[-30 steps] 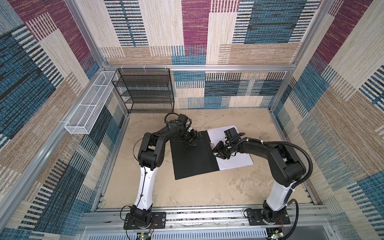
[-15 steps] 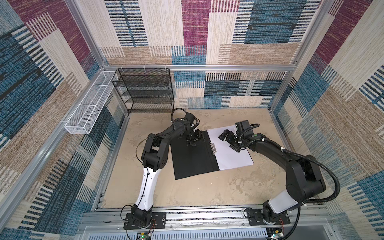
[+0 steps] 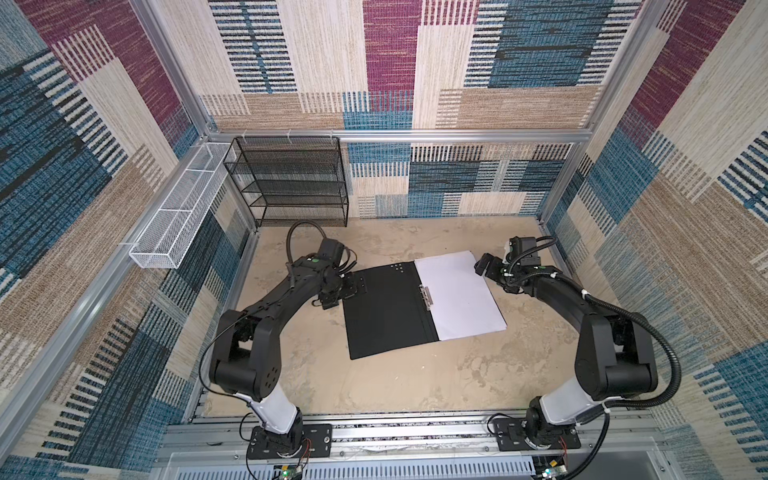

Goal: Put the files into the folder
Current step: 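Grasp the black folder cover edge with the left gripper and lift it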

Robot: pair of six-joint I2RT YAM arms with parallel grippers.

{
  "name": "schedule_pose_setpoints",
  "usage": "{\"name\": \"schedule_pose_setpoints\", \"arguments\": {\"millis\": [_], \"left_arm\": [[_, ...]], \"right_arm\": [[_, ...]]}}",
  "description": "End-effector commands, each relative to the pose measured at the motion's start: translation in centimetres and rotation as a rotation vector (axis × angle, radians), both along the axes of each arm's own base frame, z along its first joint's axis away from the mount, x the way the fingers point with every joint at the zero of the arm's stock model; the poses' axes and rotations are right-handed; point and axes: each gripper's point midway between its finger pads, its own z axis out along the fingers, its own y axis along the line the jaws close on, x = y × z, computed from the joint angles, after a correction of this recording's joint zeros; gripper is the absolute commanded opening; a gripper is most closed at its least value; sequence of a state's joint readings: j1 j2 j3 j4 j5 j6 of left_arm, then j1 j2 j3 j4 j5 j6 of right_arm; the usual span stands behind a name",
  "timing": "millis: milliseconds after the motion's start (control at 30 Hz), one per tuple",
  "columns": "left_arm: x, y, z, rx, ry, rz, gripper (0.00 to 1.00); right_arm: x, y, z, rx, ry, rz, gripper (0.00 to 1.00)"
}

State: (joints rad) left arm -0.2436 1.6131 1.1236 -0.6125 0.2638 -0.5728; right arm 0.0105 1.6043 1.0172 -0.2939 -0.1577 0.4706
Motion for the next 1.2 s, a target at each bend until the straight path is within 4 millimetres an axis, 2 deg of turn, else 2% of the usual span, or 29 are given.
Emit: {"name": "schedule_pose_setpoints", "arguments": {"millis": [0, 100, 300, 500, 633, 800, 900, 1000, 1167], "left_arm": [[0.8, 0.3, -0.2, -0.14, -0.08, 0.049, 0.98], [0.7, 1.1, -1.6, -0.176, -0.081, 0.083, 0.98], [1.6, 0.3, -3.9, -0.239, -0.054, 0.074, 0.98], [0.2, 1.8, -6.9, -0.162, 0.014, 0.143, 0.97], [0.4, 1.1, -7.7, -0.199, 0.023, 0.129, 0.96], [1.6, -0.4, -6.7, -0.305, -0.025, 0.113, 0.96], [2.2, -1.1, -5.2, -0.359, -0.064, 0.1, 0.96], [2.7, -1.9, -3.1, -0.426, -0.096, 0.08, 0.95], [3.1, -2.1, 1.2, -0.459, -0.165, 0.069, 0.95]], "right_arm": [[0.7, 0.3, -0.6, 0.069, -0.037, 0.037, 1.0], [0.7, 0.0, -1.5, 0.1, -0.039, 0.023, 1.0], [0.7, 0.0, -2.9, 0.129, -0.021, 0.038, 1.0], [0.5, 1.2, -5.0, 0.19, 0.017, 0.089, 1.0], [0.2, 2.4, -6.0, 0.254, 0.027, 0.128, 0.99], [-0.3, 3.1, -6.6, 0.291, 0.04, 0.152, 0.99], [-0.4, 3.3, -6.5, 0.31, 0.039, 0.158, 0.99], [-0.6, 3.7, -6.6, 0.326, 0.039, 0.171, 0.98], [-1.2, 4.3, -7.1, 0.336, 0.051, 0.186, 0.98]]}}
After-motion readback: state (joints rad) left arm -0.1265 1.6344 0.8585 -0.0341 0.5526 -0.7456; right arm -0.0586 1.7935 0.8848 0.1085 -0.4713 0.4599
